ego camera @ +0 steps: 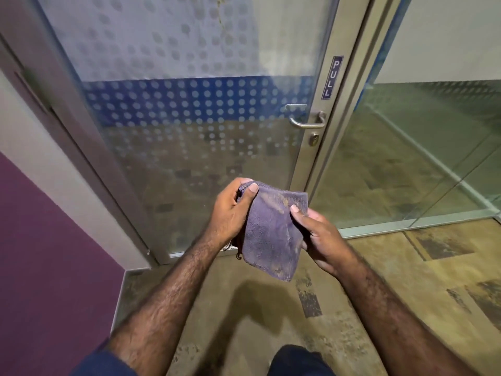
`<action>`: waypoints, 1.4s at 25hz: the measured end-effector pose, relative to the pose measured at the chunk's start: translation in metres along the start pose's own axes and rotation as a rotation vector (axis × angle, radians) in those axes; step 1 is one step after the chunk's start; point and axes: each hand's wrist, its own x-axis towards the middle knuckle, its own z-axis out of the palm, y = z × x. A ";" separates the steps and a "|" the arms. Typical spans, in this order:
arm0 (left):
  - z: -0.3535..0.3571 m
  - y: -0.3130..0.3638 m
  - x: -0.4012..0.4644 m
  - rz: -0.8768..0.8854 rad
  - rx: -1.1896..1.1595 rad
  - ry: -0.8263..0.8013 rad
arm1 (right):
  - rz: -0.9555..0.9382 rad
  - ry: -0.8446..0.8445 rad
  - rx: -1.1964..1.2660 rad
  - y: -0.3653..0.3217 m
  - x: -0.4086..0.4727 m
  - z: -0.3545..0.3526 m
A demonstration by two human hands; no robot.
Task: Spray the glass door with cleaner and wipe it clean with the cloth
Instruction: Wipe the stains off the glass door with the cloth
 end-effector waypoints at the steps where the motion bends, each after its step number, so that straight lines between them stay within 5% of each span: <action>1: -0.002 -0.001 0.008 0.001 -0.002 0.016 | -0.006 -0.009 0.022 -0.002 0.006 0.003; 11: -0.021 0.005 0.130 0.047 0.078 0.052 | -0.173 -0.060 0.426 -0.014 0.119 0.042; 17: -0.037 0.033 0.232 0.167 0.212 0.138 | -0.119 -0.032 0.649 -0.087 0.196 0.056; 21: -0.063 0.069 0.287 0.408 0.375 0.221 | -0.345 0.083 0.619 -0.158 0.245 0.062; 27: -0.151 0.132 0.350 0.979 0.864 0.585 | -0.841 0.331 -0.049 -0.238 0.306 0.080; 32: -0.242 0.161 0.392 0.955 1.111 0.878 | -1.203 0.353 -1.113 -0.239 0.365 0.099; 35: -0.287 0.164 0.411 0.883 1.221 0.906 | -1.307 0.494 -1.456 -0.230 0.385 0.102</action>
